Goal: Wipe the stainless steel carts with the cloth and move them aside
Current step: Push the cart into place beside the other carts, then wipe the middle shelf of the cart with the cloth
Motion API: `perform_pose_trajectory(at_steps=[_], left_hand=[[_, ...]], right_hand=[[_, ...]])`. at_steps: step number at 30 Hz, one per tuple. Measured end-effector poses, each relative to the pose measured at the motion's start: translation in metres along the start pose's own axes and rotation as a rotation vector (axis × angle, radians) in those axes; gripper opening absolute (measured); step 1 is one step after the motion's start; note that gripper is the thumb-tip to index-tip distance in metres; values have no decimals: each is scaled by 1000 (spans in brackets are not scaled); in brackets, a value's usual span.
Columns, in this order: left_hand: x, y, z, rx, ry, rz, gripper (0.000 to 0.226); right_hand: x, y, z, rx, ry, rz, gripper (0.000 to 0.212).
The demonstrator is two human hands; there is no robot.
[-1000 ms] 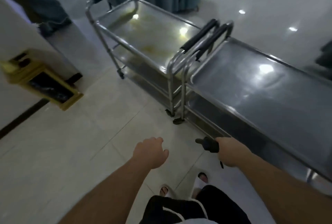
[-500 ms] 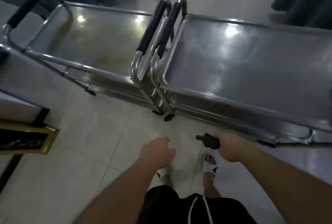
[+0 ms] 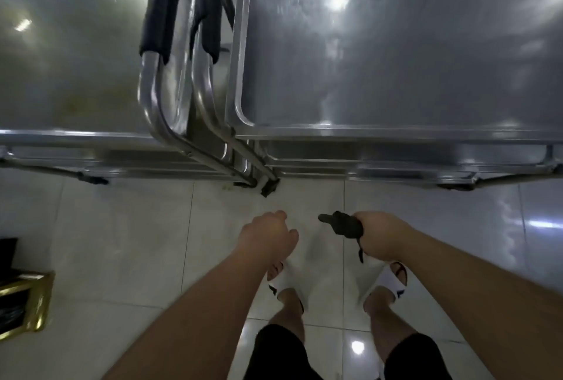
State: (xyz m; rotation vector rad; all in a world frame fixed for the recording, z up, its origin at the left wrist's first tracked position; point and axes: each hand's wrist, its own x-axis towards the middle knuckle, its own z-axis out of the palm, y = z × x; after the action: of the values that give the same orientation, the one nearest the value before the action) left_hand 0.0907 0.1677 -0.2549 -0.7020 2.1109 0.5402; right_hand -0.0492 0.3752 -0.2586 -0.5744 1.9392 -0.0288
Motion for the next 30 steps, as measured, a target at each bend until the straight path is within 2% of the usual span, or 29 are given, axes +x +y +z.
perform_pose_trajectory(at_steps=[8,11,13,18,23,28,30], left_hand=[[125,-1,67,119,-4,-26,59],[173,-4,93,131,58,14,56],[208,-6,105,147,83,37,56],[299,-10,124,208,214,108,55],[377,-2,136,347,284,172,54],[424,-5,154,395,348,257,54],[434,-10,160,420,386,277,54]], right_hand=[[124,46,26,-60,48,-21,30],[166,63,40,-123,122,-63,15],[195,69,49,-164,140,-63,23],[278,83,63,-187,223,-102,25],[357,90,63,-147,275,-135,9],[402,86,45,-227,367,-227,15],[414,83,42,-225,374,-257,10]])
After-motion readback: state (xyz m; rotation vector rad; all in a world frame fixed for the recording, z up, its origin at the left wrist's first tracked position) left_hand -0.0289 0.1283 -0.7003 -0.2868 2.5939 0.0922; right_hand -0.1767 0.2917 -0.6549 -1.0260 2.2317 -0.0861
